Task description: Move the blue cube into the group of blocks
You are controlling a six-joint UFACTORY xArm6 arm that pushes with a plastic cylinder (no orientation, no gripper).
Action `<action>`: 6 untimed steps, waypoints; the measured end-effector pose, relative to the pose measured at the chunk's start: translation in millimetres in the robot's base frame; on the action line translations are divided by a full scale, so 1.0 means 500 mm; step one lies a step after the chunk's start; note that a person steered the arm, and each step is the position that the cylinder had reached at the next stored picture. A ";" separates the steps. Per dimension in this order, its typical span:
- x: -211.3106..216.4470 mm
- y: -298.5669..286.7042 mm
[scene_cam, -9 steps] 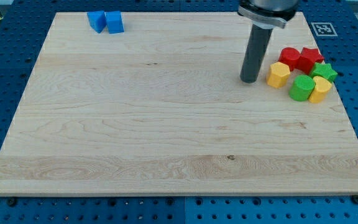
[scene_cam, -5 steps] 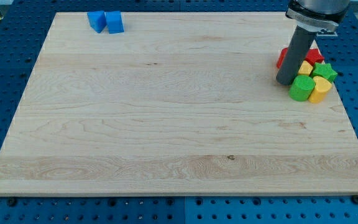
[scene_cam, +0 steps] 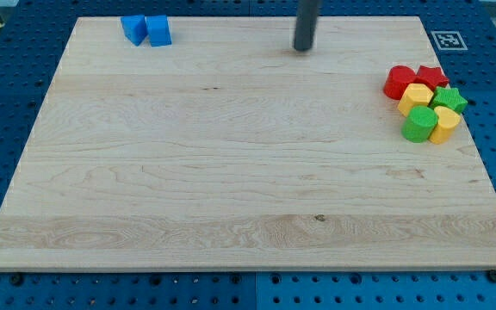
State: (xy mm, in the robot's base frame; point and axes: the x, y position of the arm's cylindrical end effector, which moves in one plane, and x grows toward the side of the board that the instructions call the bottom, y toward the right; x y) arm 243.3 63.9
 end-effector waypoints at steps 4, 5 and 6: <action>-0.099 -0.526; -0.056 -0.491; 0.030 -0.407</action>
State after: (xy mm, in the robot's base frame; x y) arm 258.5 -139.8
